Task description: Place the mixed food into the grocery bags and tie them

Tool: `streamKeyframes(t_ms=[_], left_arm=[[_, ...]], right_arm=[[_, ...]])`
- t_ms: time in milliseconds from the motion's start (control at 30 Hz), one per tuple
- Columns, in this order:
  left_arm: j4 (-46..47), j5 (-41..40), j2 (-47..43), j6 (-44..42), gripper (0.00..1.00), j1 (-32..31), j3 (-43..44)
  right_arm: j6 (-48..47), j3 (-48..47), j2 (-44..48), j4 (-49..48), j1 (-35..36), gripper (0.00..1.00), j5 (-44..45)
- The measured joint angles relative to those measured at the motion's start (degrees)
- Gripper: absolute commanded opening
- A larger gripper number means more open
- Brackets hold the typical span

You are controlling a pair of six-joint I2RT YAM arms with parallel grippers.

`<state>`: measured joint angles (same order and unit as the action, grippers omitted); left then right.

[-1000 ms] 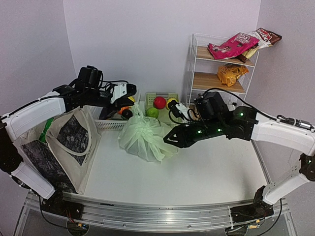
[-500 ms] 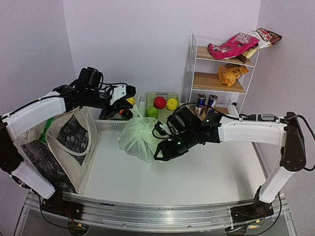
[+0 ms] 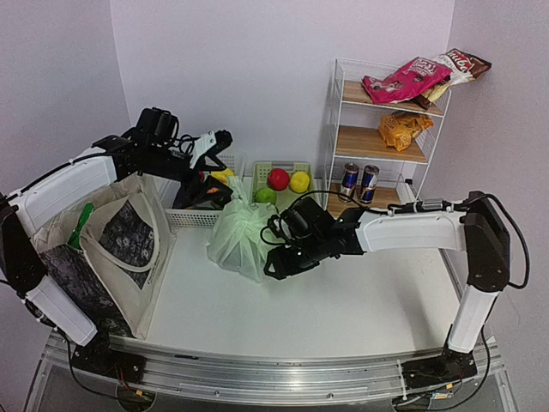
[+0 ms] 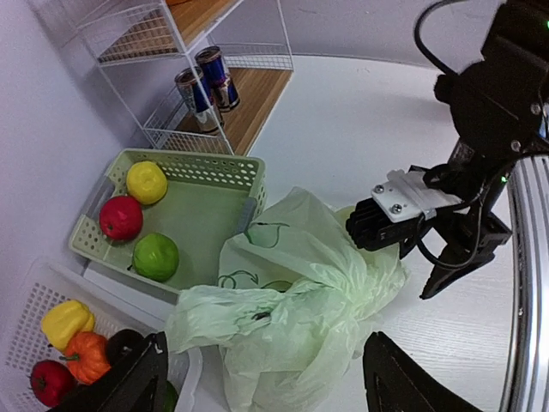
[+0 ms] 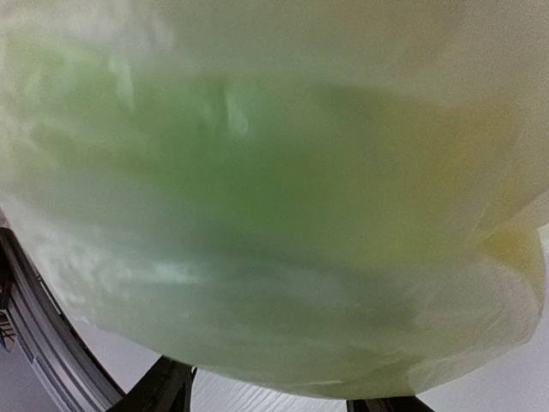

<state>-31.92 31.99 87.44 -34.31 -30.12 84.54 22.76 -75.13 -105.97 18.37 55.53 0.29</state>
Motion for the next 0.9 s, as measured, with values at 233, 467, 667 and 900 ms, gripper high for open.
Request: streamKeyframes(t_ms=[233,467,667,900], left_arm=[[-1.8,8.1,4.4,27.5,1.00,7.3,3.5],[3.5,11.6,5.2,40.5,1.00,4.4,-4.9],[11.6,11.1,8.7,45.0,0.81,2.5,-4.8],[16.8,9.1,13.7,47.2,0.04,2.3,-4.4]], right_arm=[[-1.7,0.0,0.0,-2.8,-0.2,0.64,4.4],[-3.7,-0.5,-1.5,-4.9,-0.2,0.60,5.7],[-4.4,-0.9,-3.4,-6.8,-0.2,0.58,5.8],[-4.1,-2.1,-5.8,-9.6,-0.3,0.37,7.7]])
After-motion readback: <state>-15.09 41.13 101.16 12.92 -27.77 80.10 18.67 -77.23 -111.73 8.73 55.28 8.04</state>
